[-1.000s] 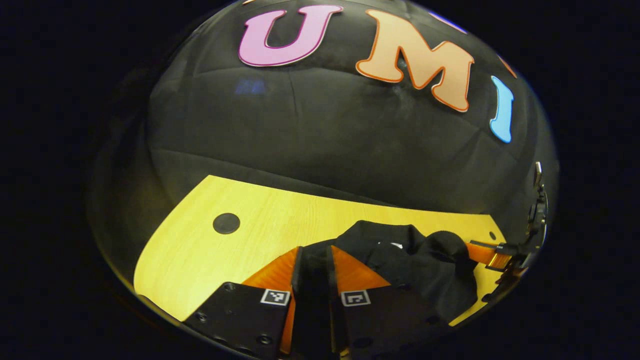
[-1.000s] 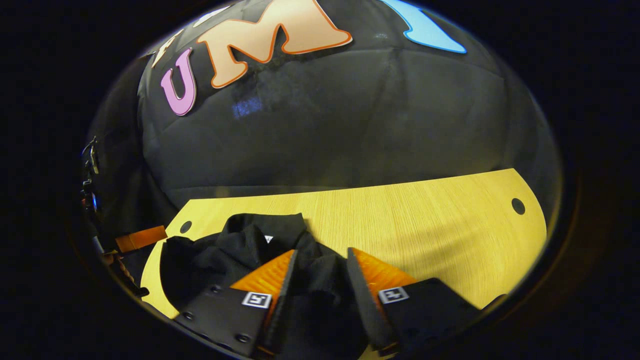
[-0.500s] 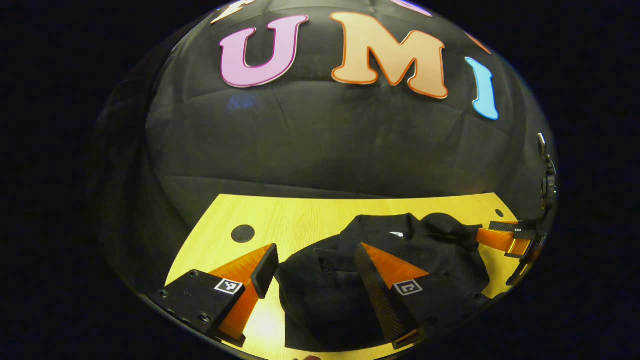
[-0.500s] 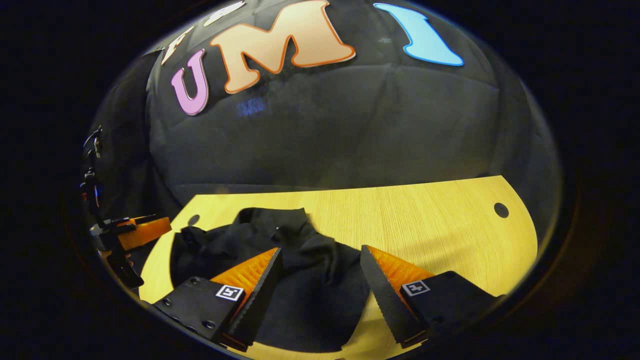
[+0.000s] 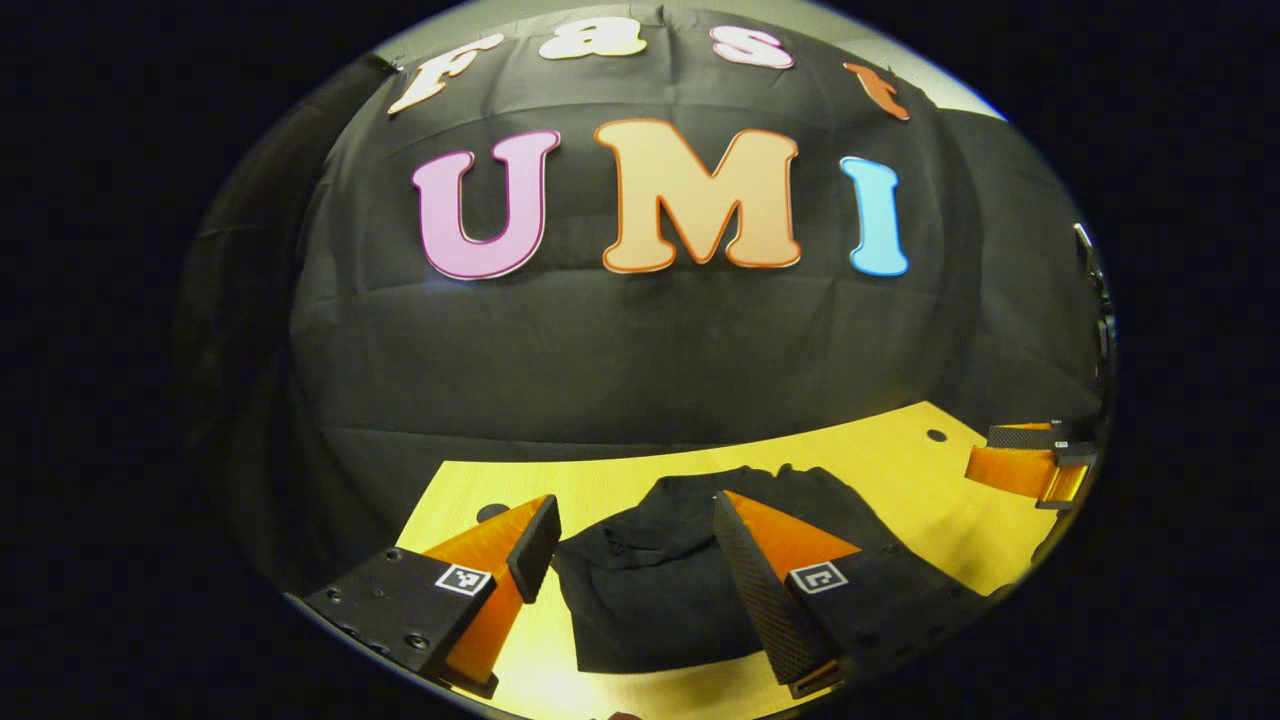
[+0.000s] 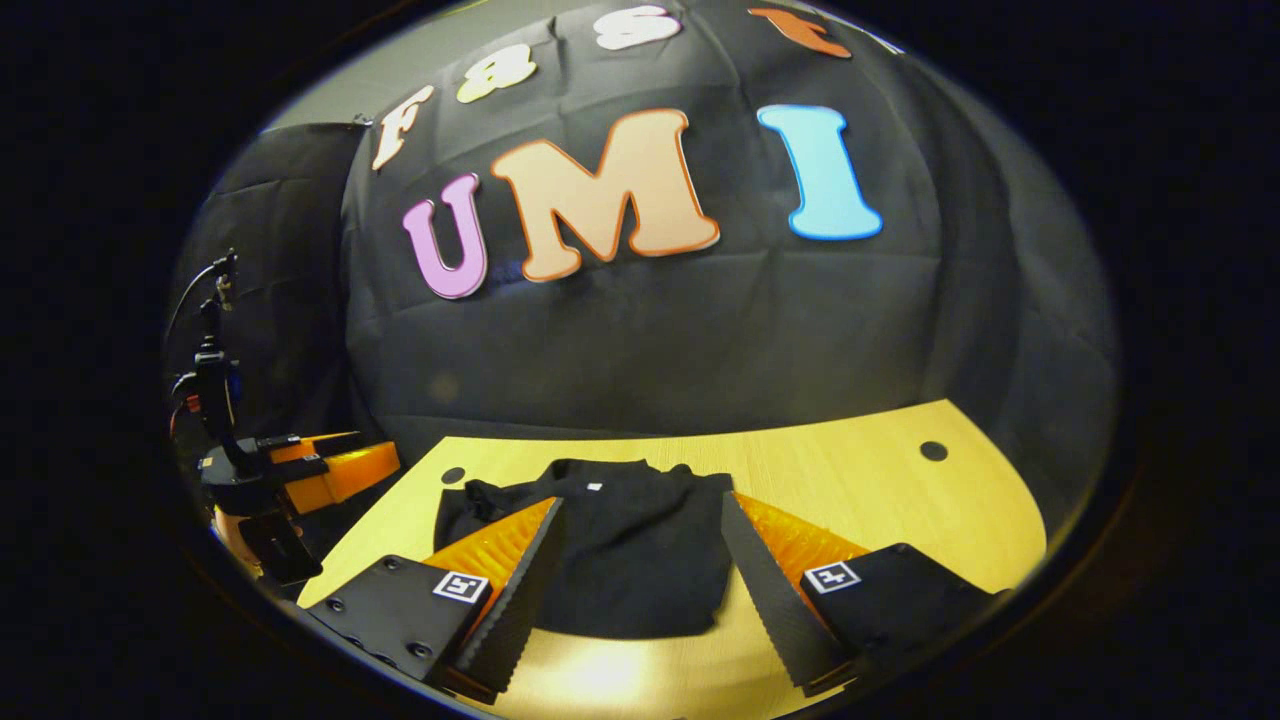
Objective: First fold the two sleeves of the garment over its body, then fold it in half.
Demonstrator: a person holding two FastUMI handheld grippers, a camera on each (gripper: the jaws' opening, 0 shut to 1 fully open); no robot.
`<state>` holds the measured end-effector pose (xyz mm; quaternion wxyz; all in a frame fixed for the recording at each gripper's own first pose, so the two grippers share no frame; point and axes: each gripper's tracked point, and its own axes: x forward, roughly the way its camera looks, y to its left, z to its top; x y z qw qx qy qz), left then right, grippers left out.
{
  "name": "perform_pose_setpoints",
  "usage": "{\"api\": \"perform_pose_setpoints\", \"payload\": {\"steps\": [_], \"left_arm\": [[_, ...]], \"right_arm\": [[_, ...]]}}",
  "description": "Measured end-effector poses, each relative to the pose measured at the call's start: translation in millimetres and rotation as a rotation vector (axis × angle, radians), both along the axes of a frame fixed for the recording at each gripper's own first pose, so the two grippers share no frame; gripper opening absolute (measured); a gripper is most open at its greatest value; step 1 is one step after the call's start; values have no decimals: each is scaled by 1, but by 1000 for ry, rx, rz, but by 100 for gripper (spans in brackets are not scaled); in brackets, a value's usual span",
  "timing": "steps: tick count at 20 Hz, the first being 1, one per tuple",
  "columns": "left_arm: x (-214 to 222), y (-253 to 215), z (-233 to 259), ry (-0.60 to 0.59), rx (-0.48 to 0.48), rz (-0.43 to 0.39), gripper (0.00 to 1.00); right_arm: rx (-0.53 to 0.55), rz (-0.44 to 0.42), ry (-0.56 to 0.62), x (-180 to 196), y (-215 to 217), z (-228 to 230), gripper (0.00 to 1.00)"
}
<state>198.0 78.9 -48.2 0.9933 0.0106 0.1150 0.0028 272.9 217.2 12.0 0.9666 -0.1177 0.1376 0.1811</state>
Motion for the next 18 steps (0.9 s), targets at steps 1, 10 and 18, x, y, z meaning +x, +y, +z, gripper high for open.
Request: {"api": "perform_pose_setpoints", "payload": {"steps": [1, 10, 18], "left_arm": [[-12, -3, 3, -17, 0, -10, 92], [-102, -36, -5, -35, -51, -136, 90], [-149, -63, 0, -59, -70, -272, 92]], "right_arm": [[3, -1, -23, -19, -3, 5, 98], [119, -104, -160, -161, -46, -2, 97], [184, -160, -209, -226, -49, -14, 97]]}}
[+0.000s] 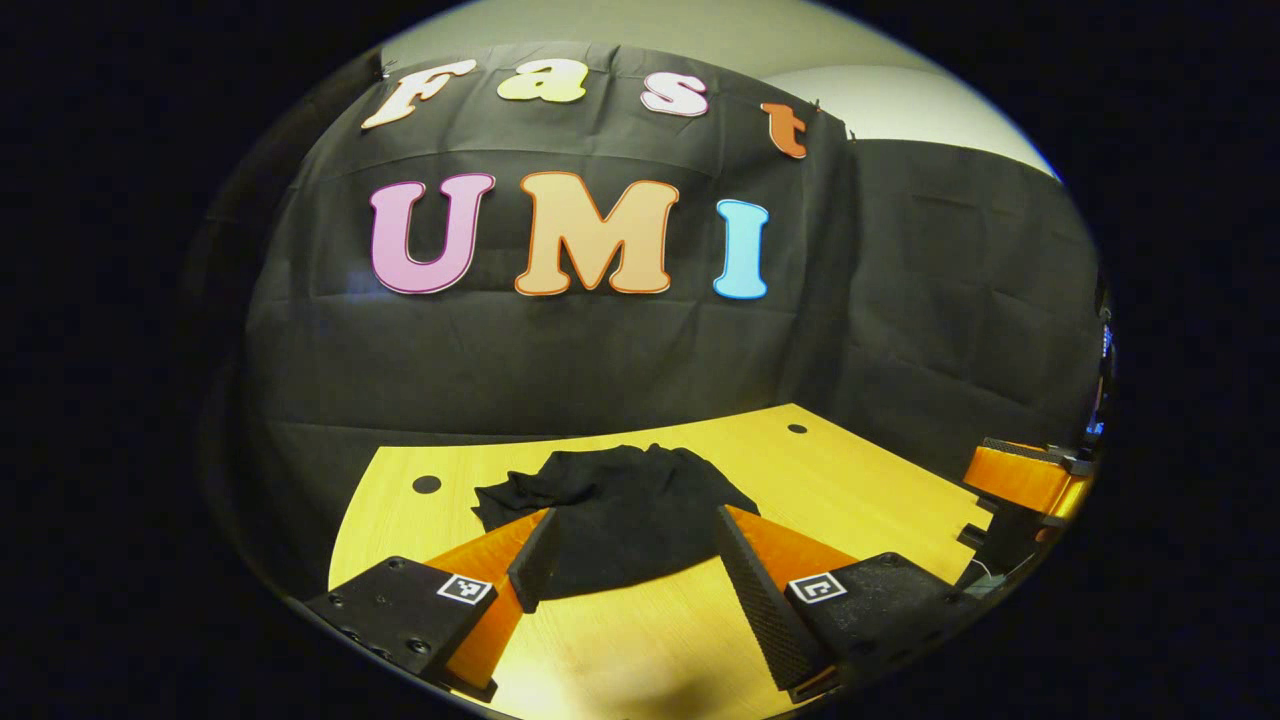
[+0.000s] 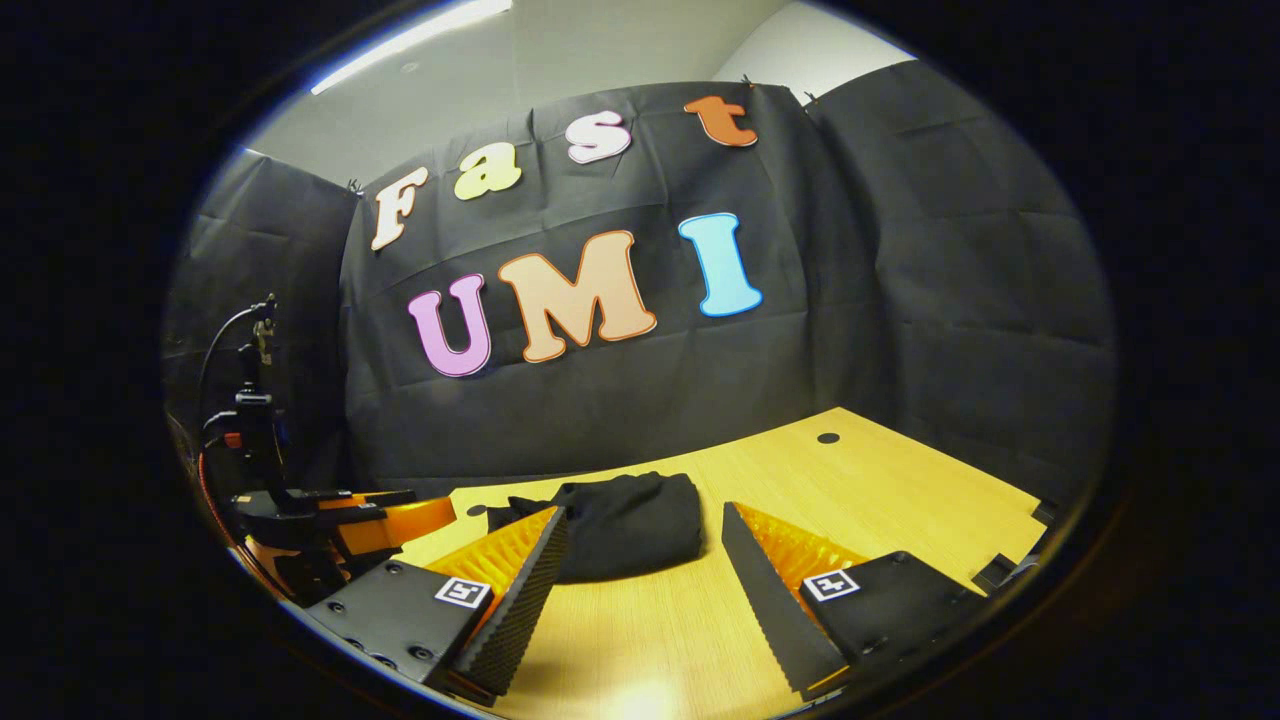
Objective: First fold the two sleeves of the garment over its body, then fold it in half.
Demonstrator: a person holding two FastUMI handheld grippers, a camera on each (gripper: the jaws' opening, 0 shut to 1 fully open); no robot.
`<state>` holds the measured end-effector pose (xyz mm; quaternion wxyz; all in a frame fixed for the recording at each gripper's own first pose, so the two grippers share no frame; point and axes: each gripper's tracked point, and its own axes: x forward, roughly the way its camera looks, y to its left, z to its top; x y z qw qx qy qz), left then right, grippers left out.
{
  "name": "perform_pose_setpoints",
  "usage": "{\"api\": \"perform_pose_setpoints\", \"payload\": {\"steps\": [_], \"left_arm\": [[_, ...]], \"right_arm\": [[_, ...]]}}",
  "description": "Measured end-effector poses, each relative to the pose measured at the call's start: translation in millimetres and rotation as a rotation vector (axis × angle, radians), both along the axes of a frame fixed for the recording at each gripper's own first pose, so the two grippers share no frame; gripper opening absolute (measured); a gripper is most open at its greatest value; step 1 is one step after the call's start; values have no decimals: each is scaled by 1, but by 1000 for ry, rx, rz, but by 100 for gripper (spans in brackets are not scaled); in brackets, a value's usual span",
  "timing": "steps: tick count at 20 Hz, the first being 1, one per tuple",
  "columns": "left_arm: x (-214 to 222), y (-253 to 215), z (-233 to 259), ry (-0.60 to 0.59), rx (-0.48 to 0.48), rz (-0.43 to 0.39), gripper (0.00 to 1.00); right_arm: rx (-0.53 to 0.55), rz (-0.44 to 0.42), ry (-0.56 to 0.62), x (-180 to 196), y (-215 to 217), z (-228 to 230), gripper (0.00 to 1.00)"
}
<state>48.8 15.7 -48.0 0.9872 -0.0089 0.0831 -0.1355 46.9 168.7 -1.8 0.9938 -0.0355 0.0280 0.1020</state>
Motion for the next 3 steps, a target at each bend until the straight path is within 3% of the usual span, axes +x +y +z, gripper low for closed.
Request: {"api": "perform_pose_setpoints", "payload": {"steps": [3], "left_arm": [[-10, 14, 2, -11, 2, 21, 92]], "right_arm": [[13, 25, 20, -17, 7, -6, 100]]}}
